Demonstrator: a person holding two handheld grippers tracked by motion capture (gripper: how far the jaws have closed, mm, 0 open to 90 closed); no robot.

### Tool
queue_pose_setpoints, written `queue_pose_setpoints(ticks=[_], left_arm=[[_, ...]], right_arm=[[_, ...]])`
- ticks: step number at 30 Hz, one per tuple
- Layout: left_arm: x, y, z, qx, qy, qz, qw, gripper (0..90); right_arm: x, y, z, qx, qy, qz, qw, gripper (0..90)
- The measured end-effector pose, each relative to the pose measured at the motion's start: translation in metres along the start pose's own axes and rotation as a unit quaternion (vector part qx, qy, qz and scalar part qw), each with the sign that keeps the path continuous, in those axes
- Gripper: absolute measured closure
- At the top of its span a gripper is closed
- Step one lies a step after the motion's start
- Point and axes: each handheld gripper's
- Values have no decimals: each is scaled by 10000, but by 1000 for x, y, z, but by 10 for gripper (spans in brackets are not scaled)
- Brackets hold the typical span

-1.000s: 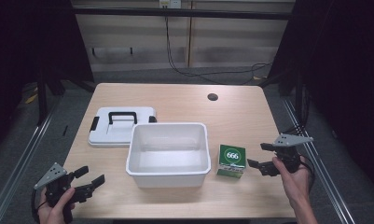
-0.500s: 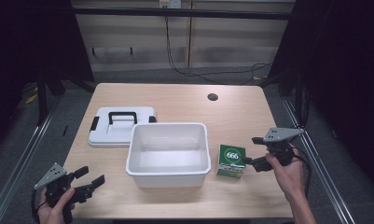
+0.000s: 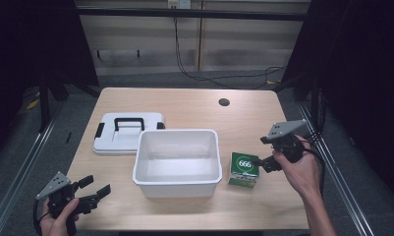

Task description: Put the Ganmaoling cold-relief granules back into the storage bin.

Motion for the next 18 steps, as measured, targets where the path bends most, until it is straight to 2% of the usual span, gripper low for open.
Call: queue_pose_setpoints(ticks=[2, 7, 10, 15, 18], left_arm=[[0, 0, 0, -8, -7, 25, 10000, 159], [1, 0, -1, -18, 4, 21, 10000, 159], [0, 0, 0, -14, 6, -32, 10000, 159], [0, 0, 0, -12, -18, 15, 10000, 159], [1, 0, 0, -15, 5, 9, 10000, 159]], right_arm=[[-2, 6, 2, 115, 91, 46, 9999, 152], [-7, 16, 6, 413, 152, -39, 9990, 155], [-7, 22, 9, 659, 245, -155, 9974, 155], [-10, 29, 11, 816, 387, -191, 9957, 152], [-13, 33, 12, 988, 486, -250, 9936, 151]])
Point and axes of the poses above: each handheld gripper's, and its own axes: z roughly forward along the jaws, y roughly out of its top, x roughly to its left, and after that the axes turned 12 degrees about y, right-handed
